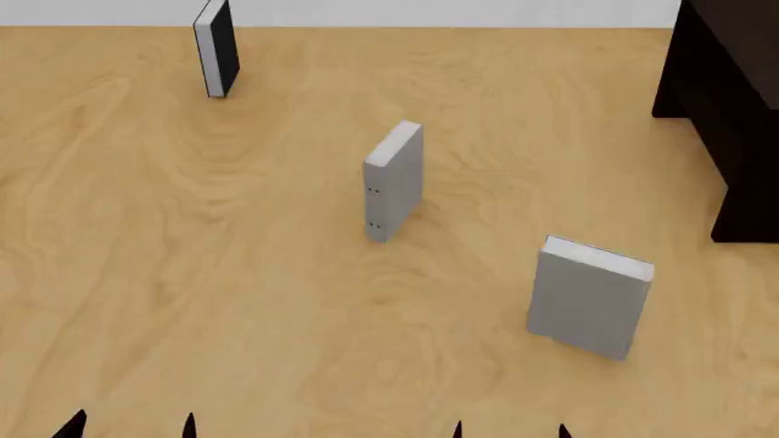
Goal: Pick up the book on the right and place it on the cabinet shelf.
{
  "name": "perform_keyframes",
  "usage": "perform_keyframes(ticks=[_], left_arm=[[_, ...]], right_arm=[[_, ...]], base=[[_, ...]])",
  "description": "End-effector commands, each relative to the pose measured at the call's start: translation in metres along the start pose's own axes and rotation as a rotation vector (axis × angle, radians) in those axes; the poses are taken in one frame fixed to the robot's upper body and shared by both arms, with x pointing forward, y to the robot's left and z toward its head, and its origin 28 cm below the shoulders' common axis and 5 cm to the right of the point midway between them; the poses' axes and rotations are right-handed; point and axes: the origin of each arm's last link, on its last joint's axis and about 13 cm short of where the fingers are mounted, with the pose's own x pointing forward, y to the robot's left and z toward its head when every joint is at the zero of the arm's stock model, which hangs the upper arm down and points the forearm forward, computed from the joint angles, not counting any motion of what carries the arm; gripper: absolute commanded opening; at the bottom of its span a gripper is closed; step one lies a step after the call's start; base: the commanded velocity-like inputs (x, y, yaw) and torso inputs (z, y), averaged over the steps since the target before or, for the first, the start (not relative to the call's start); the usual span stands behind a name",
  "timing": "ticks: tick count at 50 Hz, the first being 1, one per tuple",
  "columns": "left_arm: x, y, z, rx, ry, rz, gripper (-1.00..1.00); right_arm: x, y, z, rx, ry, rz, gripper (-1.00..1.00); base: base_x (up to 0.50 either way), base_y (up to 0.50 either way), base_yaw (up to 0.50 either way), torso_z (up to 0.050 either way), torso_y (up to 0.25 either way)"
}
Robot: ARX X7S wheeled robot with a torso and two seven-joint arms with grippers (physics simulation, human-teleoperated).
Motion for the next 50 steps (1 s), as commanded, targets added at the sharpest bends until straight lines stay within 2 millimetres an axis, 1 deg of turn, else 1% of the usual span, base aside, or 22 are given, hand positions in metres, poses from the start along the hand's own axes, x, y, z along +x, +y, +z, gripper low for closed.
perform_keyframes(ticks=[1, 2, 4, 5, 6, 7, 9, 10, 13, 16, 17, 18, 19, 24, 29, 32, 33, 34, 37, 44, 47, 50], left_arm=[[0.000, 0.000, -0.001, 0.000, 0.000, 0.000, 1.00], [0.000, 0.001, 0.003, 0.003, -0.002, 0.003, 1.00], [0.000, 0.002, 0.007, 0.008, 0.003, -0.004, 1.00], [0.000, 0.003, 0.009, 0.016, 0.001, -0.005, 1.00], [0.000, 0.003, 0.015, 0.069, -0.027, 0.001, 1.00], [-0.001, 0.003, 0.017, 0.075, -0.028, -0.034, 1.00], [-0.001, 0.005, 0.023, 0.076, -0.033, -0.010, 1.00], [0.000, 0.007, 0.030, 0.067, -0.030, -0.010, 1.00], [0.001, 0.010, 0.044, 0.059, -0.023, 0.001, 1.00], [0.003, 0.011, 0.056, 0.079, -0.042, 0.011, 1.00], [0.004, 0.011, 0.061, 0.080, -0.042, 0.008, 1.00], [0.005, 0.012, 0.065, 0.088, -0.047, 0.011, 1.00], [0.005, 0.013, 0.078, 0.086, -0.067, 0.012, 1.00], [0.006, 0.016, 0.098, 0.110, -0.080, 0.003, 1.00], [0.013, 0.022, 0.122, 0.127, -0.085, 0.026, 1.00], [0.013, 0.023, 0.132, 0.150, -0.100, 0.032, 1.00], [0.014, 0.024, 0.136, 0.157, -0.099, 0.034, 1.00], [0.014, 0.025, 0.144, 0.156, -0.106, 0.030, 1.00], [0.015, 0.027, 0.157, 0.168, -0.127, 0.033, 1.00], [0.019, 0.028, 0.169, 0.176, -0.130, 0.025, 1.00], [0.020, 0.028, 0.173, 0.190, -0.134, 0.024, 1.00], [0.019, 0.032, 0.185, 0.180, -0.174, 0.049, 1.00]], right_arm=[[0.001, 0.000, -0.003, 0.000, 0.000, 0.000, 1.00], [0.001, 0.000, 0.008, 0.000, 0.003, -0.007, 1.00], [0.001, 0.000, 0.016, -0.034, 0.001, -0.007, 1.00], [0.002, 0.000, 0.029, -0.044, -0.014, -0.010, 1.00], [0.002, 0.000, 0.035, -0.047, -0.014, -0.012, 1.00], [0.002, 0.000, 0.039, -0.048, -0.023, -0.013, 1.00], [0.003, 0.000, 0.050, -0.050, -0.025, -0.014, 1.00], [0.004, -0.001, 0.060, -0.048, -0.040, -0.015, 1.00], [0.006, -0.002, 0.075, -0.058, -0.043, -0.008, 1.00], [0.005, -0.003, 0.085, -0.062, -0.045, -0.014, 1.00], [0.005, -0.004, 0.092, -0.086, -0.049, -0.012, 1.00], [0.004, -0.004, 0.092, -0.086, -0.049, -0.012, 1.00], [0.004, -0.006, 0.103, -0.098, -0.066, -0.014, 1.00], [0.004, -0.010, 0.122, -0.127, -0.070, -0.025, 1.00], [0.006, -0.013, 0.144, -0.173, -0.075, -0.014, 1.00], [0.008, -0.014, 0.152, -0.184, -0.081, -0.015, 1.00], [0.010, -0.015, 0.158, -0.189, -0.087, -0.014, 1.00], [0.011, -0.015, 0.161, -0.192, -0.094, -0.014, 1.00], [0.015, -0.014, 0.172, -0.219, -0.107, -0.018, 1.00], [0.022, -0.014, 0.197, -0.247, -0.134, -0.014, 1.00], [0.024, -0.014, 0.203, -0.245, -0.141, -0.012, 1.00], [0.025, -0.015, 0.210, -0.240, -0.146, 0.000, 1.00]], base=[[0.00, 0.00, 0.00, 0.000, 0.000], [0.00, 0.00, 0.00, 0.000, 0.000], [0.00, 0.00, 0.00, 0.000, 0.000], [0.00, 0.00, 0.00, 0.000, 0.000], [0.00, 0.00, 0.00, 0.000, 0.000], [0.00, 0.00, 0.00, 0.000, 0.000], [0.00, 0.00, 0.00, 0.000, 0.000], [0.00, 0.00, 0.00, 0.000, 0.000], [0.00, 0.00, 0.00, 0.000, 0.000], [0.00, 0.00, 0.00, 0.000, 0.000], [0.00, 0.00, 0.00, 0.000, 0.000], [0.00, 0.00, 0.00, 0.000, 0.000], [0.00, 0.00, 0.00, 0.000, 0.000], [0.00, 0.00, 0.00, 0.000, 0.000], [0.00, 0.00, 0.00, 0.000, 0.000], [0.00, 0.00, 0.00, 0.000, 0.000], [0.00, 0.00, 0.00, 0.000, 0.000], [0.00, 0.00, 0.00, 0.000, 0.000], [0.00, 0.00, 0.00, 0.000, 0.000], [0.00, 0.00, 0.00, 0.000, 0.000], [0.00, 0.00, 0.00, 0.000, 0.000], [0.00, 0.00, 0.00, 0.000, 0.000]])
